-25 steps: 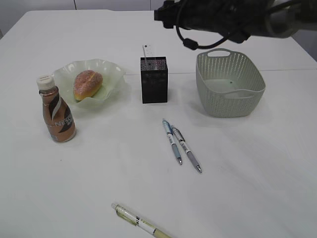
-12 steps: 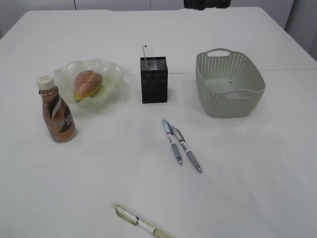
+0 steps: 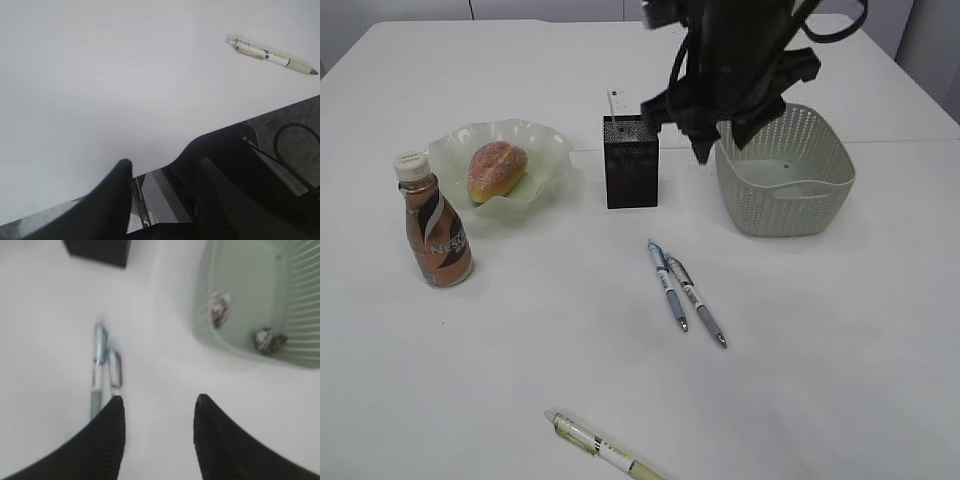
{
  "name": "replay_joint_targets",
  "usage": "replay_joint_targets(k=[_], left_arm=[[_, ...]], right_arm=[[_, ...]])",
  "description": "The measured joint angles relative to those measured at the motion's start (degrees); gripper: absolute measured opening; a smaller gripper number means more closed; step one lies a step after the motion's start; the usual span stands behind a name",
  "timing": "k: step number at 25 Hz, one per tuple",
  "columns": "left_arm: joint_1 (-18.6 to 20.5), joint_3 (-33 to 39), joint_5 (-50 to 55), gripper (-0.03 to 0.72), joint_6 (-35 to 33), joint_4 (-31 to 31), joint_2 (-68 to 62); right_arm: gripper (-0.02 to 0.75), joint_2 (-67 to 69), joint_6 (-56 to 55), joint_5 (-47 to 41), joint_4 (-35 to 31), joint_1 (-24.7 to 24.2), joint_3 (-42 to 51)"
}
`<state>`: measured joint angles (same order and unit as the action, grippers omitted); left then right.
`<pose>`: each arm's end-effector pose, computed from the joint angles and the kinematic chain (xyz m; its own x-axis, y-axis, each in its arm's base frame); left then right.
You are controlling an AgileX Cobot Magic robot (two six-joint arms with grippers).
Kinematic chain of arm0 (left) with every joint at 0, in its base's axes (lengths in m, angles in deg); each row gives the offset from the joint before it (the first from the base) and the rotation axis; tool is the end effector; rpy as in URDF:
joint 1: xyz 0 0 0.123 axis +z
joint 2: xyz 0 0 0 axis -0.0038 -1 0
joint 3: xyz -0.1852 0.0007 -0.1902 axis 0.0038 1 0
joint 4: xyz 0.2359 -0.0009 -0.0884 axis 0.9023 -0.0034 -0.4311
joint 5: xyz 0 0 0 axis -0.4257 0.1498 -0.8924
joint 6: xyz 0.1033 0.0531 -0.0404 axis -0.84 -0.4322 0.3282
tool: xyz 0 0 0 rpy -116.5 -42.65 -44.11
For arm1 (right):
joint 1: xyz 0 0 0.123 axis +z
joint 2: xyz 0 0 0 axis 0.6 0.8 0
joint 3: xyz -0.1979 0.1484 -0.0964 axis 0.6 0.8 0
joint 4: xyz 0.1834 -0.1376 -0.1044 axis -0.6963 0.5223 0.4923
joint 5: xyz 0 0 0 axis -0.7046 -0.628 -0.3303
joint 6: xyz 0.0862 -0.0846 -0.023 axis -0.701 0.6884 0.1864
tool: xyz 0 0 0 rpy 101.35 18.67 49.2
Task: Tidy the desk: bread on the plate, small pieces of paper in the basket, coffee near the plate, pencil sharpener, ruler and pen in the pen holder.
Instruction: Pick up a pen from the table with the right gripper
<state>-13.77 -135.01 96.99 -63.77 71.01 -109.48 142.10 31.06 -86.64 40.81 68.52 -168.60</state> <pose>0.1634 -0.0624 0.2686 -0.9360 0.1506 -0.3182 0.2181 0.9576 -0.1884 0.3856 0.1955 0.2505 -0.8628 -0.2846 -0.4177 -0.2267 0.9565 -0.1835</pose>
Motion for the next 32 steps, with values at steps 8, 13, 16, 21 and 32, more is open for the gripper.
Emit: replay_joint_targets(k=[8, 13, 16, 21, 32], left_arm=[[0.0, 0.0, 0.0, 0.307, 0.0, 0.1, 0.0], [0.0, 0.0, 0.0, 0.307, 0.0, 0.33, 0.0], [0.0, 0.0, 0.0, 0.307, 0.0, 0.33, 0.0], [0.0, 0.0, 0.0, 0.307, 0.0, 0.4, 0.0], [0.0, 0.0, 0.13, 0.307, 0.0, 0.68, 0.0]], right_arm=[[0.363, -0.14, 27.29, -3.75, -27.29, 0.0, 0.0], [0.363, -0.68, 31.17, -3.75, -34.08, 0.13, 0.13], [0.362, -2.64, 31.73, -3.75, -33.58, 0.25, 2.43], [0.362, -7.48, 33.01, -3.75, -30.39, 3.74, 12.08], [0.362, -12.07, 35.67, 7.81, -28.1, 18.92, 28.75]])
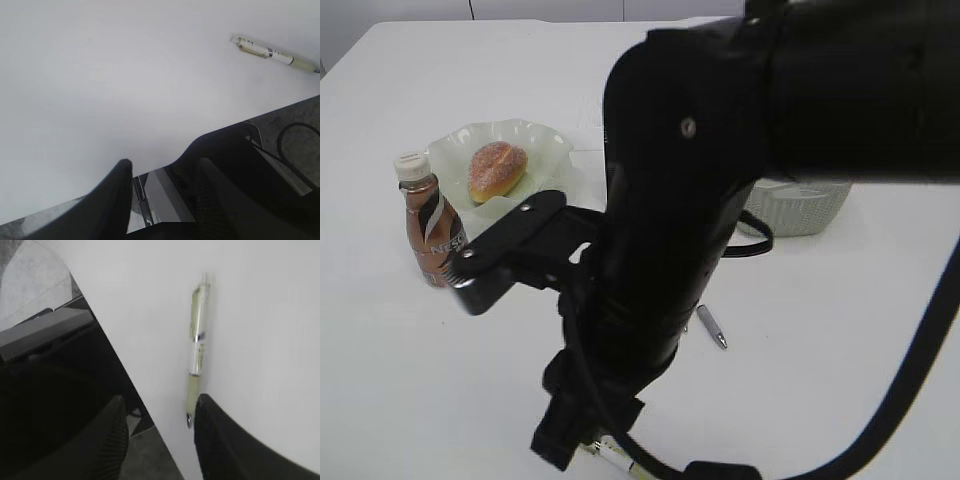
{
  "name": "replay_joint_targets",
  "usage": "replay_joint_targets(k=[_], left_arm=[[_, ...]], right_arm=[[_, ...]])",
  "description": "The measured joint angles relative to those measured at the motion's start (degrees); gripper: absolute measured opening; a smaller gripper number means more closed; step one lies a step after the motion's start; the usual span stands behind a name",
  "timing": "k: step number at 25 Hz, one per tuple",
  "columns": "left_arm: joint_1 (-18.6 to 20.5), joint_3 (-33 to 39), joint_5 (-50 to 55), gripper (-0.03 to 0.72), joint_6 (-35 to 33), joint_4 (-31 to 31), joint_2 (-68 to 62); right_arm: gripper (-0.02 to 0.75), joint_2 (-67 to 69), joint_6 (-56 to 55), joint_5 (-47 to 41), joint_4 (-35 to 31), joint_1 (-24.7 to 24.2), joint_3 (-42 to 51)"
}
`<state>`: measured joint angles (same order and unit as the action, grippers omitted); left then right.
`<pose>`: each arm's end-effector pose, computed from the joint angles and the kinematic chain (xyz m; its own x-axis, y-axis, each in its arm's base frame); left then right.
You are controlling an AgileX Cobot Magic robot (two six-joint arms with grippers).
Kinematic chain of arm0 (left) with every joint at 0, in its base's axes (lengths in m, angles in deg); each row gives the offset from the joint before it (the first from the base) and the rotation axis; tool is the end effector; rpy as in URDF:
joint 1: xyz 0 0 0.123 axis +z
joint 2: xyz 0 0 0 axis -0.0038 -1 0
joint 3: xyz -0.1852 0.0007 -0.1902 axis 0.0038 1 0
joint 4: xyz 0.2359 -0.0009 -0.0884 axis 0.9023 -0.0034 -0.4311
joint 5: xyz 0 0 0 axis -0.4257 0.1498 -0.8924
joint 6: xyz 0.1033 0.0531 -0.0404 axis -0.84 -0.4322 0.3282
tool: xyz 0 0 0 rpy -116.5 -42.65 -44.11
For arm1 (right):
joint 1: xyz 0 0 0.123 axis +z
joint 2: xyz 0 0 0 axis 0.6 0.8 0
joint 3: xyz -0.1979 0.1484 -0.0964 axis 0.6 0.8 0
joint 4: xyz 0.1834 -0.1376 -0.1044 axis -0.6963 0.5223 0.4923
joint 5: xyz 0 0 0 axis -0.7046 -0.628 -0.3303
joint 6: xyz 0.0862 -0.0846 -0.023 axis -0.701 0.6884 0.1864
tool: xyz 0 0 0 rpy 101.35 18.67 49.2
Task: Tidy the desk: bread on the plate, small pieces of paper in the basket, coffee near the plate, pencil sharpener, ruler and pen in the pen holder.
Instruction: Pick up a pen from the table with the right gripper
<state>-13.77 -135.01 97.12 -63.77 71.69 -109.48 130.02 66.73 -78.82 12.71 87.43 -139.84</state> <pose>0.1635 -0.0611 0.2683 -0.9357 0.1548 -0.3170 0.2186 0.9597 -0.1766 0.2114 0.2845 0.1916 -0.4703 -0.8525 -0.2281 -0.8823 0.4600 0.0999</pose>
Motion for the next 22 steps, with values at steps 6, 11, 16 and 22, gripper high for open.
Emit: replay_joint_targets(k=[6, 11, 16, 22], left_arm=[[0.0, 0.0, 0.0, 0.307, 0.0, 0.23, 0.0], [0.0, 0.0, 0.0, 0.307, 0.0, 0.26, 0.0], [0.0, 0.0, 0.04, 0.307, 0.0, 0.3, 0.0], [0.0, 0.0, 0.04, 0.307, 0.0, 0.3, 0.0]], right_arm=[[0.362, 0.54, 0.19, 6.79, -0.68, 1.74, 0.52], [0.362, 4.08, -0.43, 7.01, -0.38, 1.84, 0.52], [0.362, 9.85, -0.58, 6.56, 0.84, 1.84, -1.83], [0.361, 16.62, -2.06, 3.34, 2.35, 1.84, -8.73]])
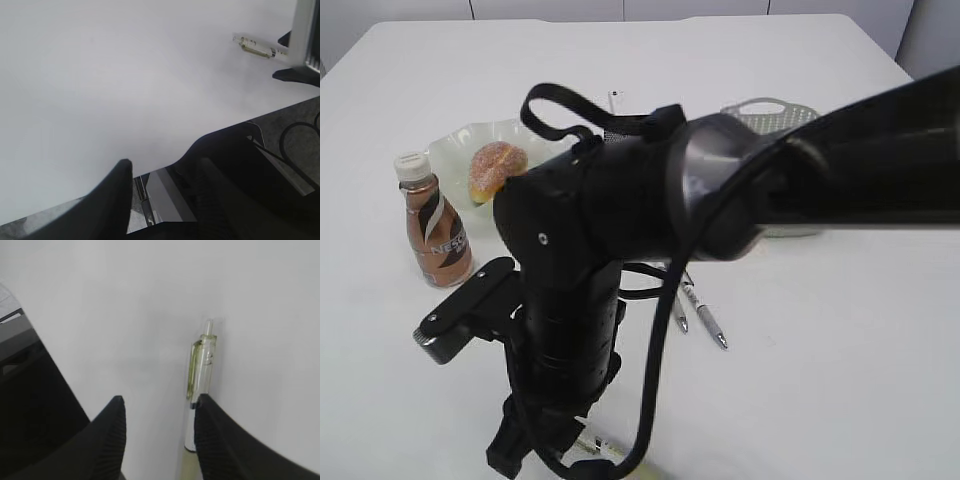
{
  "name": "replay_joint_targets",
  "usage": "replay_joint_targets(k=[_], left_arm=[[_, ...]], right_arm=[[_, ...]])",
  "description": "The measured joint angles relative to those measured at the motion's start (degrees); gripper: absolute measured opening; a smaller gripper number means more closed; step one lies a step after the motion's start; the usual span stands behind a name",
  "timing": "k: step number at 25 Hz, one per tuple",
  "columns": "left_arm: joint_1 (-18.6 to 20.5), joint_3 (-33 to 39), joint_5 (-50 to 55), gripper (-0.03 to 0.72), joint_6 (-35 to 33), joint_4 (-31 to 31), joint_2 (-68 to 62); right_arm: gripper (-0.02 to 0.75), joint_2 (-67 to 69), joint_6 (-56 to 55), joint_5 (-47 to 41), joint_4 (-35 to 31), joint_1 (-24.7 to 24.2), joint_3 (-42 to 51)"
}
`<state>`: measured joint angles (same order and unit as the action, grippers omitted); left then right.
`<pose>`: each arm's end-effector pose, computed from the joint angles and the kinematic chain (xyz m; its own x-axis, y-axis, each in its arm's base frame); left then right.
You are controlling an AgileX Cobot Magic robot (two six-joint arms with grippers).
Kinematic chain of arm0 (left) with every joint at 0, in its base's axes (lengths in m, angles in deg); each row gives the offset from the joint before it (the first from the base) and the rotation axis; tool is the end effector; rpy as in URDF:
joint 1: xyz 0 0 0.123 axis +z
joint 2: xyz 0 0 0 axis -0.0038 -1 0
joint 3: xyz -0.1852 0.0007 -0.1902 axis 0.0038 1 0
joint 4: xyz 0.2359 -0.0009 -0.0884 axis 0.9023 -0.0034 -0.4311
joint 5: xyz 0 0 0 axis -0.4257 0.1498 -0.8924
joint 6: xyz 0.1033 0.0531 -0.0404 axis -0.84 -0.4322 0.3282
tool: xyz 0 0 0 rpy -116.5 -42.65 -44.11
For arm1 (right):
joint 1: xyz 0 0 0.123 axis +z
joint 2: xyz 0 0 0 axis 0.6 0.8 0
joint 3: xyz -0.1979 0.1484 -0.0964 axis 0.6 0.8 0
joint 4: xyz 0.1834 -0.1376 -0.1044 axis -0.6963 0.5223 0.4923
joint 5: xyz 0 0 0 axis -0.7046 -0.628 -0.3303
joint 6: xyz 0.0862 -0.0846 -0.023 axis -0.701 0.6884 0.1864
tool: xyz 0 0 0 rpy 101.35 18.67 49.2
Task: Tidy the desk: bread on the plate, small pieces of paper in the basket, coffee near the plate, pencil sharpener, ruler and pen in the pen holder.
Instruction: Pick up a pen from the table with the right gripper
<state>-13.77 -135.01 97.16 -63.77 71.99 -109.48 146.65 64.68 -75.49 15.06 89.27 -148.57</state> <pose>0.1635 -0.0605 0.2682 -0.9355 0.1566 -0.3168 0.2189 0.9606 -0.1715 0.2349 0.3259 0.1215 -0.4700 -0.8714 -0.1402 -0.8826 0.4629 0.0816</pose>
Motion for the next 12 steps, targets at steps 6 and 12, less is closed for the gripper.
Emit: replay_joint_targets(k=[6, 12], left_arm=[[0.0, 0.0, 0.0, 0.307, 0.0, 0.0, 0.0], [0.0, 0.0, 0.0, 0.307, 0.0, 0.0, 0.0]], right_arm=[[0.362, 4.13, -4.85, -1.75, 4.34, -0.11, -2.01], [0.362, 4.45, -5.37, -1.59, 4.76, -0.58, -2.09]])
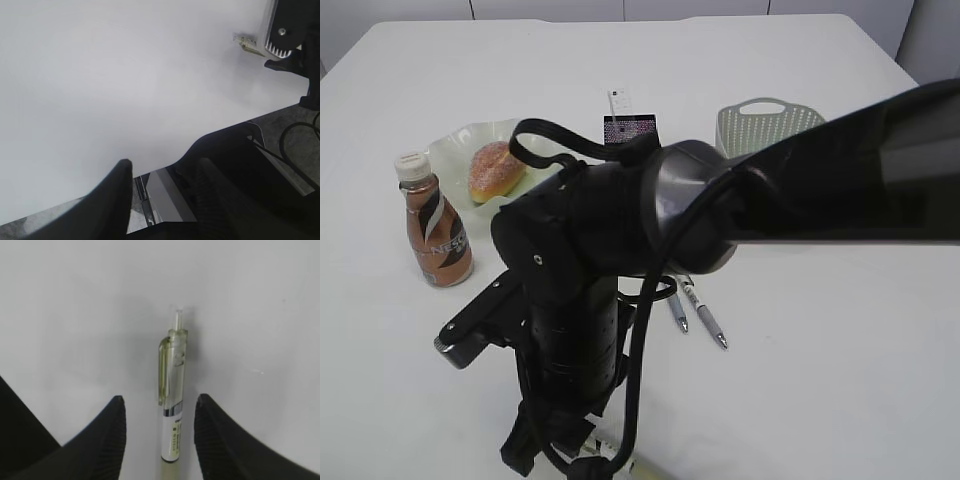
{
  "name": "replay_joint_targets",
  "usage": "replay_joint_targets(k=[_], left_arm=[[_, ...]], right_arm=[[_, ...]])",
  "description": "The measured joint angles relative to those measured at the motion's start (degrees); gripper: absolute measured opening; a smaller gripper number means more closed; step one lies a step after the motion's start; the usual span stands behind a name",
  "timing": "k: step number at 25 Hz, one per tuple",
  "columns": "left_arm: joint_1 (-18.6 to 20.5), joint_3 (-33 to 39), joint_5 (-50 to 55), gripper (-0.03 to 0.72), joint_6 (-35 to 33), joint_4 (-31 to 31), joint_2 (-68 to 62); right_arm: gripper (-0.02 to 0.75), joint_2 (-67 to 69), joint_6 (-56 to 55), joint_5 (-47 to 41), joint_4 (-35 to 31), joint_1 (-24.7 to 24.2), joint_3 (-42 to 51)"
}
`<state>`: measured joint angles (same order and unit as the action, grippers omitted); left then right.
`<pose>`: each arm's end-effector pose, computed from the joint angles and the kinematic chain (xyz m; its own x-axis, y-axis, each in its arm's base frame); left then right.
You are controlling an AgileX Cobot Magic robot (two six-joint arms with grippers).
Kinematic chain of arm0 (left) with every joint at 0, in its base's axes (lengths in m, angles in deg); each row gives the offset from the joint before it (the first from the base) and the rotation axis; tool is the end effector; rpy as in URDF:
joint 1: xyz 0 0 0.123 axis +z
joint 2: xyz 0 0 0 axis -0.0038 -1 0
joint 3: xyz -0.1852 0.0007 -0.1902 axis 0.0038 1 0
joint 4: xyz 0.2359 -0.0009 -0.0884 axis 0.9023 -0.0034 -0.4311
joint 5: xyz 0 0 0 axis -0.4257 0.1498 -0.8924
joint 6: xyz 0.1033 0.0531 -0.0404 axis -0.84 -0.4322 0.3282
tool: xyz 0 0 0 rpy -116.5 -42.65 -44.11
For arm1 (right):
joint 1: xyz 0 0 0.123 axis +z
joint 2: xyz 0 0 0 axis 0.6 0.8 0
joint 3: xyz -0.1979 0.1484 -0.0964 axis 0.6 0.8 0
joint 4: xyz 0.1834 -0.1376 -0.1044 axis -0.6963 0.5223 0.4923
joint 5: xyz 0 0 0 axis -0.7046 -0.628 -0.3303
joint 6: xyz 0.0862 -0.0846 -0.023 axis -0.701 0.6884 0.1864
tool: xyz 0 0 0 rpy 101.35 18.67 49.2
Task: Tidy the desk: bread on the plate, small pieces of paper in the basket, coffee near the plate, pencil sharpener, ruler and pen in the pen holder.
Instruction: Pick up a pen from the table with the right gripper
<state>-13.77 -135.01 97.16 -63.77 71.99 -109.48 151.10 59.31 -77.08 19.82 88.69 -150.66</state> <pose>0.1635 -0.0605 0.2682 -0.9355 0.1566 -0.3168 0.2189 0.9606 -0.1715 0.2468 0.3210 0.0981 -0.5225 -0.8507 -0.0571 -0.8526 0.5216 0.0299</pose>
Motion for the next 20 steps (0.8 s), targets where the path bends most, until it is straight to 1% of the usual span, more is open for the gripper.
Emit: replay_joint_targets(k=[20], left_arm=[[0.0, 0.0, 0.0, 0.307, 0.0, 0.0, 0.0]], right_arm=[[0.36, 4.12, 0.11, 0.36, -0.82, -0.7, -0.14]])
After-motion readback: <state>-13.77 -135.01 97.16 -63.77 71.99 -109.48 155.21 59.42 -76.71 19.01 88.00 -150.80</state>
